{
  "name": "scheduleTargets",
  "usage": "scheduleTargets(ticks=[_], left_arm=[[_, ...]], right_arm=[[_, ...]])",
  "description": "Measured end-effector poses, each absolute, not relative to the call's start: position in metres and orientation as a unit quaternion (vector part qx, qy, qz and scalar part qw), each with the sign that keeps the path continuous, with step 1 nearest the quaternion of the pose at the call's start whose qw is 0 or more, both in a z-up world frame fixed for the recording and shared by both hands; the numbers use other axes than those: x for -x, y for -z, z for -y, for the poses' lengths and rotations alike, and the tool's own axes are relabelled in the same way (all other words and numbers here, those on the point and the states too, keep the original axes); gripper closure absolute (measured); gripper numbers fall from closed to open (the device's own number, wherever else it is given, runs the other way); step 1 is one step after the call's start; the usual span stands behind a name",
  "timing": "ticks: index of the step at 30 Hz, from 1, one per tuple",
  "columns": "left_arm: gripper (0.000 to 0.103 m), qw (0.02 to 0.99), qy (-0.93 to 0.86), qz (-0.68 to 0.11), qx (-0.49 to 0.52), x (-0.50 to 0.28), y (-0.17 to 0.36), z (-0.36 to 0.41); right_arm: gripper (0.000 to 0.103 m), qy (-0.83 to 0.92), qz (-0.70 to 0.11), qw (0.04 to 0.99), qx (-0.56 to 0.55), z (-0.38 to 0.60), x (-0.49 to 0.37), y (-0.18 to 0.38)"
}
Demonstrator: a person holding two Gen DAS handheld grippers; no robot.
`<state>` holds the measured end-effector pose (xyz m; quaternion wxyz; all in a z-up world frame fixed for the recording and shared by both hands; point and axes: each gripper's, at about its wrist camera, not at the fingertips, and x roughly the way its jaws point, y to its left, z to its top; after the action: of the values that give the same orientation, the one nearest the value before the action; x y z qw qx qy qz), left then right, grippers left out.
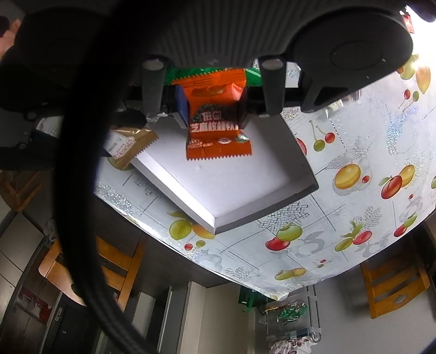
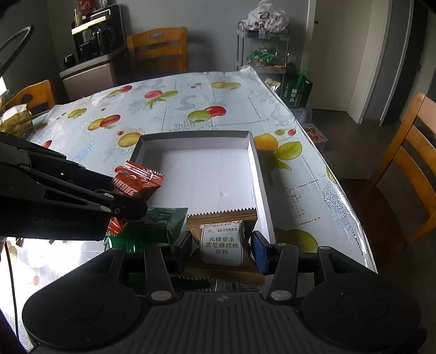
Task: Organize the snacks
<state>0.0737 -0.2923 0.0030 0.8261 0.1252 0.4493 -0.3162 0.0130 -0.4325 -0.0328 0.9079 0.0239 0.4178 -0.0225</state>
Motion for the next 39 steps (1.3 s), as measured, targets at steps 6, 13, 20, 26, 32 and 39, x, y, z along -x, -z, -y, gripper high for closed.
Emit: scheduleTargets(ticks=[6,13,20,26,32,39], left_arm=[[0.069,0.822,0.316,-0.457,-0.126,-0.081,0.0,0.298],[0.069,0.821,0.311,-0.46,-0.134,-0.085,0.005,0.302],[0.067,0.813,0.319,-0.47,-0.13,-0.091,0.008,0.308],[0.056,0.81,0.322,-0.474,-0.122,-0.094,0.011,0.309],[0.038,0.817,0.32,-0.465,-0.115,-0.094,0.009,0.307],[0.038,0.823,0.313,-0.46,-0.111,-0.094,0.003,0.298]], right_arm=[[0.055,0.018,-0.429,0.903,-0.018,0.434,-0.018,0.04],[0.055,0.013,-0.435,0.9,-0.015,0.436,-0.023,0.044],[0.055,0.008,-0.442,0.897,-0.014,0.437,-0.029,0.05],[0.05,0.009,-0.442,0.897,-0.012,0.438,-0.031,0.05],[0.049,0.009,-0.441,0.897,-0.013,0.439,-0.031,0.049],[0.048,0.012,-0.433,0.901,-0.016,0.437,-0.03,0.044]])
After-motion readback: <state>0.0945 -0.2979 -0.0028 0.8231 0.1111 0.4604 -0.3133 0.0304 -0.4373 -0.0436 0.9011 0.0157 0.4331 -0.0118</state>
